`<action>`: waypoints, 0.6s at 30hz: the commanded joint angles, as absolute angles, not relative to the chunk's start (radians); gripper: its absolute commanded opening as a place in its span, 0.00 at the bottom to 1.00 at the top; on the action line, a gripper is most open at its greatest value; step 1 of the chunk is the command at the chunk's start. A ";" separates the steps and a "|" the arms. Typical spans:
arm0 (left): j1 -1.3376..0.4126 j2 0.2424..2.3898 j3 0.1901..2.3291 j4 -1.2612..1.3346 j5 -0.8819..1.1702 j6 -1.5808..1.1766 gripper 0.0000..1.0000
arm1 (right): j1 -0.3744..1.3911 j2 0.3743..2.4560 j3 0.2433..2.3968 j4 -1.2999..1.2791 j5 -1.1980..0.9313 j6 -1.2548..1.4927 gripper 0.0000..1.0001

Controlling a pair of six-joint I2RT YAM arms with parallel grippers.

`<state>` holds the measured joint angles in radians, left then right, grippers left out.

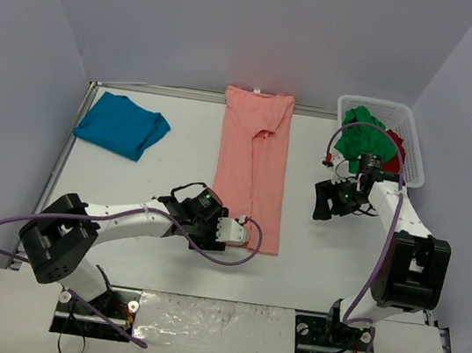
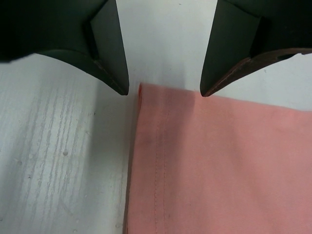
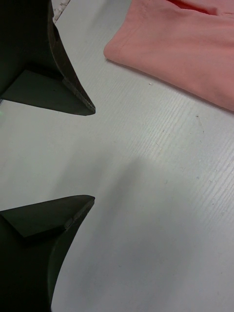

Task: Fold and stack the t-shirts
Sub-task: Grab the bottom of the folded rectangular tshirt with both arms

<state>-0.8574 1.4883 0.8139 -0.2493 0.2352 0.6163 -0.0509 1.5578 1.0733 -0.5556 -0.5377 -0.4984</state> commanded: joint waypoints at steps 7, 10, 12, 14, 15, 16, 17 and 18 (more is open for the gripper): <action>-0.871 1.548 0.885 -0.293 0.183 0.601 0.42 | -0.052 1.568 1.075 -0.568 -0.522 -0.494 0.63; -0.871 1.551 0.885 -0.298 0.170 0.607 0.35 | -0.052 1.568 1.074 -0.566 -0.514 -0.494 0.63; -0.871 1.546 0.884 -0.298 0.178 0.606 0.34 | -0.052 1.569 1.072 -0.566 -0.511 -0.495 0.63; -0.871 1.560 0.890 -0.305 0.175 0.604 0.34 | -0.052 1.568 1.071 -0.563 -0.506 -0.495 0.63; -0.871 1.568 0.893 -0.310 0.173 0.603 0.34 | -0.051 1.568 1.071 -0.564 -0.506 -0.495 0.63; -0.871 1.575 0.896 -0.320 0.178 0.601 0.34 | -0.052 1.568 1.071 -0.565 -0.506 -0.495 0.63; -0.871 1.586 0.899 -0.324 0.181 0.601 0.33 | -0.052 1.568 1.071 -0.565 -0.506 -0.495 0.63; -0.871 1.588 0.900 -0.328 0.183 0.601 0.30 | -0.051 1.566 1.069 -0.566 -0.506 -0.495 0.63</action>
<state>-0.8650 1.5719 0.8627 -0.2867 0.1898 0.6086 -0.0509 1.5635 1.0733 -0.5545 -0.5156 -0.4984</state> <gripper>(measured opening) 0.310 0.627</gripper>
